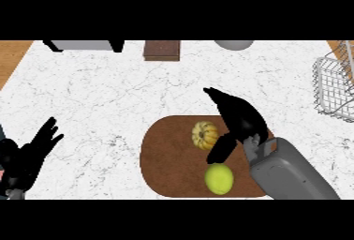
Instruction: Pick the squash from the cutting board and place it in the tiered basket
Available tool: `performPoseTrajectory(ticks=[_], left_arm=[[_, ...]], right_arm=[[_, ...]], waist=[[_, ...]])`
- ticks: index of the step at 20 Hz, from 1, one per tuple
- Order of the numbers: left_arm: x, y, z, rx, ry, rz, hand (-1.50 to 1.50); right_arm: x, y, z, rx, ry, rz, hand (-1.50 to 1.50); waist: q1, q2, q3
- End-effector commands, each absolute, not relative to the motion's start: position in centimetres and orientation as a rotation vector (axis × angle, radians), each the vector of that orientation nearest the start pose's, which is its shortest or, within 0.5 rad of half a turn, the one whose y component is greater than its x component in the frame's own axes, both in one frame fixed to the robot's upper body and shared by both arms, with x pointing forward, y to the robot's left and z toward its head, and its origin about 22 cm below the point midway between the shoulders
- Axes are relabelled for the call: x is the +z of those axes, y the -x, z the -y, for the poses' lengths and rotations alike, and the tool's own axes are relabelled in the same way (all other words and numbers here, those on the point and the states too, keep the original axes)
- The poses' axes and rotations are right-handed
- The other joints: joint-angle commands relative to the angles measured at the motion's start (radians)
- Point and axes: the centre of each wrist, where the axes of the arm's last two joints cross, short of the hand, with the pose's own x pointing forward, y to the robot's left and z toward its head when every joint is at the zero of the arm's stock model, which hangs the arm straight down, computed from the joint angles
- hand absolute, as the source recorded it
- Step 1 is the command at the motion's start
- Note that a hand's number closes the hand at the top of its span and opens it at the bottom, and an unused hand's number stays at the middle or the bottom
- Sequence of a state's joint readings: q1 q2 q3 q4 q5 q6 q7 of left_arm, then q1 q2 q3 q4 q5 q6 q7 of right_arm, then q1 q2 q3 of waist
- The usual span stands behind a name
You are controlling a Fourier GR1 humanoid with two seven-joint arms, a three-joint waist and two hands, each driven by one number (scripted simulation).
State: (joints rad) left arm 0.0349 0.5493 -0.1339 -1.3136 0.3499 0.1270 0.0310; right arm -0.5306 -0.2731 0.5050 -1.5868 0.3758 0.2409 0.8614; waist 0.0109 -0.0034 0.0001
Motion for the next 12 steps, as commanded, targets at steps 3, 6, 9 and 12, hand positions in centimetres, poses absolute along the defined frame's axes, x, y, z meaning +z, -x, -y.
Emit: performPoseTrajectory(ticks=[3, 6, 9, 12], left_arm=[[-0.8, -22.7, -36.6, -0.063, -0.279, 1.205, 0.0], [-1.8, -22.9, -36.9, -0.057, -0.281, 1.212, 0.0], [-1.1, -21.9, -37.1, -0.053, -0.293, 1.189, 0.0], [-1.6, -22.5, -35.4, -0.054, -0.281, 1.204, 0.0]], right_arm=[[13.8, -30.3, 7.7, 1.122, 0.49, 0.933, -1.5], [14.7, -30.8, 7.5, 1.146, 0.544, 0.866, -1.5], [15.0, -30.8, 8.6, 1.144, 0.583, 0.831, -1.5], [14.6, -32.0, 9.8, 1.144, 0.624, 0.782, -1.5]], waist=[[-0.005, 0.002, -0.001], [-0.012, 0.002, -0.001], [-0.01, -0.001, -0.001], [-0.012, 0.001, -0.001]])
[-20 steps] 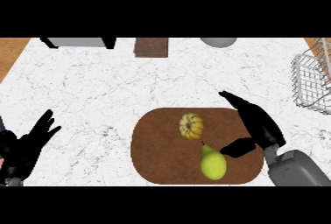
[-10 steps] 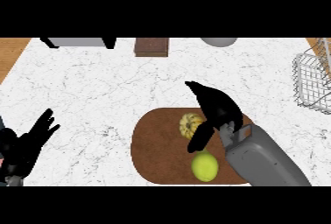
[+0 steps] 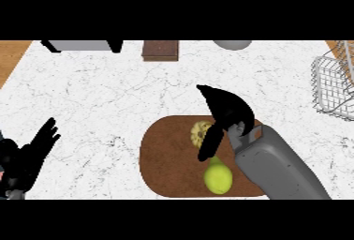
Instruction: Pick the squash from the cutting board and place it in the tiered basket
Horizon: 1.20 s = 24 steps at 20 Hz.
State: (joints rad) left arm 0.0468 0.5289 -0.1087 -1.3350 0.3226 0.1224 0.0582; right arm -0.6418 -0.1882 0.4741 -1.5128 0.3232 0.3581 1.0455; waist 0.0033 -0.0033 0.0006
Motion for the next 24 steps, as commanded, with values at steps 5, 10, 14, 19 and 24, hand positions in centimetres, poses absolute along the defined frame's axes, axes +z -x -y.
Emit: performPoseTrajectory(ticks=[5, 10, 14, 19, 24], left_arm=[[-1.9, -21.3, -36.1, -0.075, -0.296, 1.206, 0.0], [-2.6, -22.1, -36.8, -0.064, -0.264, 1.181, 0.0], [-1.9, -22.3, -34.8, -0.084, -0.275, 1.196, 0.0], [-1.5, -21.7, -37.4, -0.056, -0.273, 1.188, 0.0], [-1.9, -21.3, -37.0, -0.066, -0.267, 1.188, 0.0]], right_arm=[[14.7, -30.7, 10.7, 1.107, 0.59, 0.783, -1.5], [14.2, -31.5, 11.9, 1.114, 0.537, 0.771, -1.5], [13.2, -32.1, 14.0, 1.108, 0.521, 0.764, -1.5], [12.6, -29.4, 13.1, 1.1, 0.509, 0.795, -1.5], [9.4, -31.3, 11.6, 1.096, 0.507, 0.787, -1.5]], waist=[[-0.002, 0.0, -0.001], [-0.005, 0.002, -0.001], [0.001, 0.003, -0.001], [-0.004, 0.001, -0.001], [0.006, 0.004, -0.001]])
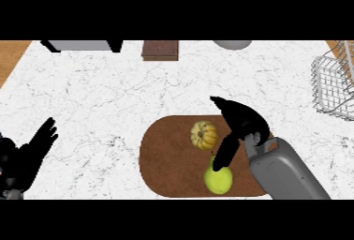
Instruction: Pick the squash from the cutting board and place it in the tiered basket
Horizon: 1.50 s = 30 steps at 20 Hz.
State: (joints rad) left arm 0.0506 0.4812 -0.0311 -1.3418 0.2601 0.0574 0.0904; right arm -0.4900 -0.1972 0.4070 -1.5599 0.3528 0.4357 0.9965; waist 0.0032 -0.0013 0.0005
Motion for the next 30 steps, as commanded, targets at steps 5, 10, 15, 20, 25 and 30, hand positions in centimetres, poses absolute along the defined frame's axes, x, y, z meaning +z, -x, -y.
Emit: performPoseTrajectory(ticks=[5, 10, 15, 20, 25, 30], left_arm=[[-0.6, -22.9, -36.6, -0.07, -0.262, 1.193, 0.0], [-2.9, -22.6, -35.8, -0.058, -0.27, 1.2, 0.0], [-1.8, -22.9, -36.6, -0.055, -0.272, 1.208, 0.0], [-3.7, -22.1, -35.1, -0.085, -0.294, 1.198, 0.0], [-2.7, -22.2, -35.6, -0.075, -0.285, 1.195, 0.0], [-1.8, -20.6, -35.4, -0.066, -0.261, 1.195, 0.0]], right_arm=[[10.4, -29.8, 10.9, 1.107, 0.512, 0.801, -1.5], [8.1, -31.4, 9.1, 1.079, 0.512, 0.813, -1.5], [7.0, -31.1, 11.1, 1.091, 0.493, 0.789, -1.5], [5.0, -32.2, 9.2, 1.103, 0.472, 0.769, -1.5], [4.0, -31.7, 9.7, 1.165, 0.418, 0.76, 1.5], [3.7, -30.5, 8.2, 1.158, 0.445, 0.941, 1.5]], waist=[[-0.002, 0.0, -0.001], [0.002, 0.002, -0.001], [-0.001, 0.001, -0.001], [0.002, 0.002, -0.001], [0.001, 0.002, -0.001], [0.007, 0.001, 0.0]])
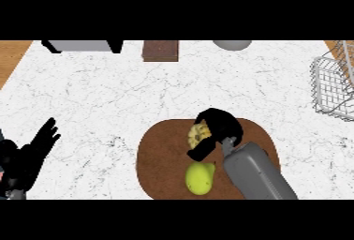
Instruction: Pick the squash from the cutting board and place it in the tiered basket
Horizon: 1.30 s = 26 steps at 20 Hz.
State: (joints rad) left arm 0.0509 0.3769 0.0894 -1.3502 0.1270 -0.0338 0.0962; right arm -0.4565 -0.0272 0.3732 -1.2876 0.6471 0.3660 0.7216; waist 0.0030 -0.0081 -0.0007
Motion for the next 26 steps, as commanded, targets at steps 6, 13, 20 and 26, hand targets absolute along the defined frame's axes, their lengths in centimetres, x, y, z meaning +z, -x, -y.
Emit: performPoseTrajectory(ticks=[6, 13, 20, 26], left_arm=[[-2.9, -21.6, -34.8, -0.061, -0.27, 1.201, 0.0], [-1.1, -22.6, -35.8, -0.069, -0.281, 1.186, 0.0], [-1.8, -21.0, -36.0, -0.064, -0.263, 1.192, 0.0], [-2.6, -19.9, -36.3, -0.055, -0.27, 1.172, 0.0]], right_arm=[[5.7, -29.8, 8.8, 1.049, 0.516, 1.048, 1.5], [9.1, -28.4, 10.7, 0.938, 0.731, 1.102, 1.5], [12.2, -27.9, 5.2, 0.701, 1.089, 1.102, 1.5], [18.6, -25.6, 5.2, 0.507, 1.278, 1.224, 1.5]], waist=[[0.001, 0.007, 0.001], [-0.008, 0.005, 0.001], [0.011, 0.003, 0.0], [-0.006, -0.004, -0.001]])
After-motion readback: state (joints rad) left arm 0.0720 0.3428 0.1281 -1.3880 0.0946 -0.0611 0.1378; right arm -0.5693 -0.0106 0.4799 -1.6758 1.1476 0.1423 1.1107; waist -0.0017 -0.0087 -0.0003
